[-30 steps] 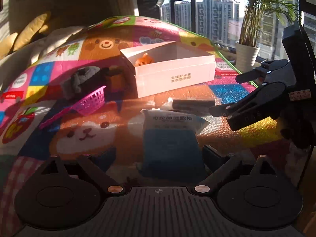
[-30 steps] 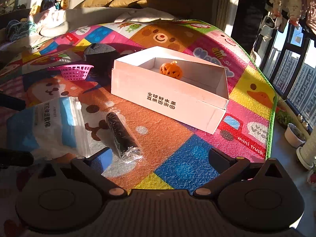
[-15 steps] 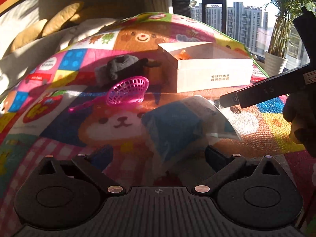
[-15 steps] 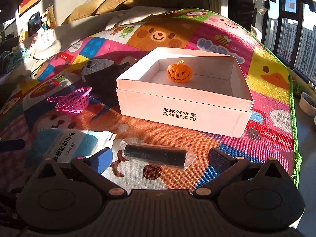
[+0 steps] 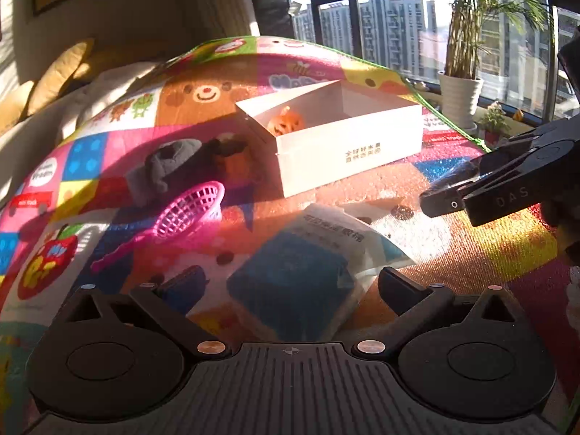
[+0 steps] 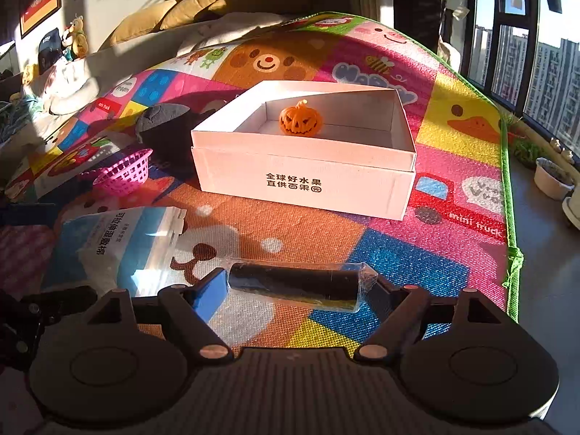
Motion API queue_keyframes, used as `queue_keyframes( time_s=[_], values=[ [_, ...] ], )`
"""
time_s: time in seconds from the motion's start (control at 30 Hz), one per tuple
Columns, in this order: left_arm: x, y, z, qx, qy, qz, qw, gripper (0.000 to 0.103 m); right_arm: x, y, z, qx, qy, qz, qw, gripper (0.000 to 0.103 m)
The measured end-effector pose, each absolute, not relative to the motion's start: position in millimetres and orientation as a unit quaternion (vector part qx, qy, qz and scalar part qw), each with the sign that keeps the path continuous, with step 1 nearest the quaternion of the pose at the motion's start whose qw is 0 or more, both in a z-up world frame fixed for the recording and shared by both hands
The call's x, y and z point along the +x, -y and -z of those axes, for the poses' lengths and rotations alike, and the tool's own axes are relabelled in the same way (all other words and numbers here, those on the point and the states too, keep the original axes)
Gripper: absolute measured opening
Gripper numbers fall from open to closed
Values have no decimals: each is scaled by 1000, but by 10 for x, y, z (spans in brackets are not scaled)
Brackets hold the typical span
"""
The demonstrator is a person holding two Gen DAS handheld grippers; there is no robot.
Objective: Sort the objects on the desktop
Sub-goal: 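Drop the black cylinder into the box with the right gripper while the left drops the blue packet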
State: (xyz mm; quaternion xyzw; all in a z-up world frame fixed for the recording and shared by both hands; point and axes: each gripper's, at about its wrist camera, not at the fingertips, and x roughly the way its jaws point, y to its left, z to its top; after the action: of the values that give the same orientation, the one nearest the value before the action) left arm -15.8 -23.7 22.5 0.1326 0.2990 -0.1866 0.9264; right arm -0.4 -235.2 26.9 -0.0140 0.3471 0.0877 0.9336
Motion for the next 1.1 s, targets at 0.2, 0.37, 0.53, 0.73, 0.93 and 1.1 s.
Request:
queue_keyframes(
  time_s=[0.2, 0.37, 0.53, 0.73, 0.93, 1.1],
  values=[
    [-297, 416, -241, 121, -309, 248, 910, 103, -190, 2566, -239, -14, -333, -64, 941, 81],
    [-300, 569, -226, 166, -284, 217, 919, 103, -246, 2588, -241, -3, -330, -74, 941, 81],
    [-100, 664, -112, 161, -297, 219, 915, 103, -321, 2532, -277, 7, -333, -84, 939, 81],
    [-208, 683, -80, 139, -308, 214, 916, 61, -543, 2517, -429, -7, -324, -89, 942, 81],
    [-610, 683, -281, 150, -271, 223, 924, 59, -792, 2530, -618, -19, -307, -97, 946, 81],
    [-816, 679, -698, 156, -194, 212, 945, 59, -985, 2534, -969, -38, -249, -100, 962, 81]
  ],
)
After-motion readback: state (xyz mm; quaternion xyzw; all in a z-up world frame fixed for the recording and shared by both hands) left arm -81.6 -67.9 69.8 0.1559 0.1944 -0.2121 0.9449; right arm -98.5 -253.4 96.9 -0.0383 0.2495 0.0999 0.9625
